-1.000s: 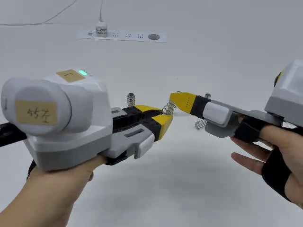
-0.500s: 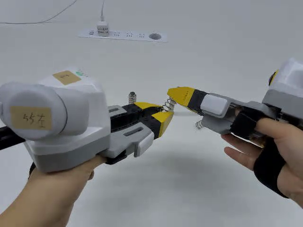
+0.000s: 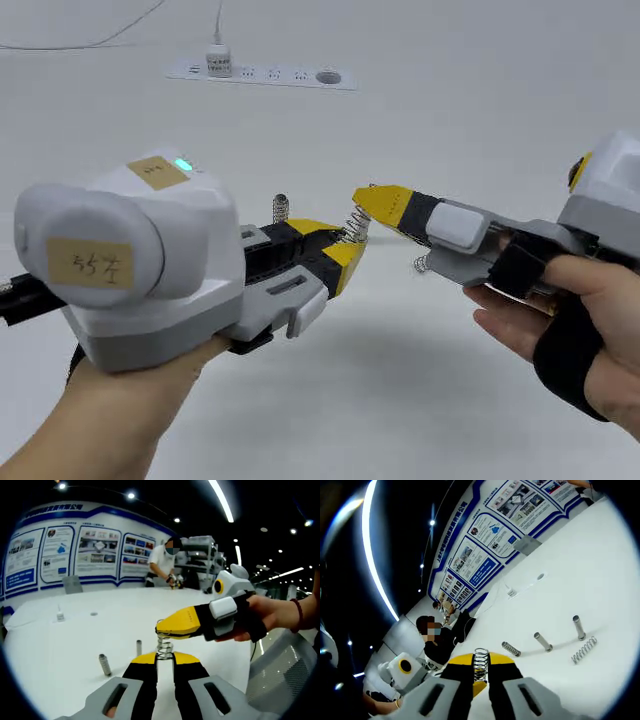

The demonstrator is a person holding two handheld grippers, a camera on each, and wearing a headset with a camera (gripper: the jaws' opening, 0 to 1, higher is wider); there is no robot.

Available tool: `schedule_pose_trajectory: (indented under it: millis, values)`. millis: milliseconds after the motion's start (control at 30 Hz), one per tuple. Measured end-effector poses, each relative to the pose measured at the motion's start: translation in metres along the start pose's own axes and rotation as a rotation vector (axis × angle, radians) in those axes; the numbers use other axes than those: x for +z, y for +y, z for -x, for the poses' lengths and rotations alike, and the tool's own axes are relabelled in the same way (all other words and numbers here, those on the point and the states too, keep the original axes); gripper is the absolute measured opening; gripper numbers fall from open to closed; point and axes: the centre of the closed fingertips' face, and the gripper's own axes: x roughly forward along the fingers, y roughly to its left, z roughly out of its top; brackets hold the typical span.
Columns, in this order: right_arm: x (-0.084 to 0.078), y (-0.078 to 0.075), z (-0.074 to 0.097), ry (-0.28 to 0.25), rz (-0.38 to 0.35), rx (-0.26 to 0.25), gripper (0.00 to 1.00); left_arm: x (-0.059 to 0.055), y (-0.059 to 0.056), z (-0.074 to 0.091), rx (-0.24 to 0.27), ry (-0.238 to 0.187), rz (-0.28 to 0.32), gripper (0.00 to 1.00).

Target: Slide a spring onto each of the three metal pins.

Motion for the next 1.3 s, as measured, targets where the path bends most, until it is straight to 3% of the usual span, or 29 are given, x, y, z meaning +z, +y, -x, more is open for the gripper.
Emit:
schedule_pose_trajectory:
  millis: [100,367,567,700,933,1300]
  values:
    - [0.004,0.001,-0.001,-0.009,0.038,-0.004,0.11,-0.005,0.0,-0.001,0.01,0.029,-0.04,0.15]
    - [0.017,-0.002,-0.002,-0.038,0.096,-0.015,0.11,-0.011,0.0,-0.003,0.013,0.057,-0.064,0.23]
    - [0.025,-0.013,-0.008,-0.02,0.193,-0.069,0.11,-0.016,-0.002,-0.004,0.006,0.069,-0.049,0.28]
    - [0.03,-0.022,-0.013,-0.001,0.301,-0.118,0.11,-0.019,-0.002,-0.005,0.004,0.084,-0.045,0.31]
    - [0.039,-0.033,-0.023,0.0,0.383,-0.142,0.11,-0.03,-0.007,-0.009,-0.003,0.117,-0.053,0.36]
    - [0.045,-0.051,-0.039,0.006,0.462,-0.176,0.11,-0.033,-0.006,-0.008,0.0,0.131,-0.049,0.44]
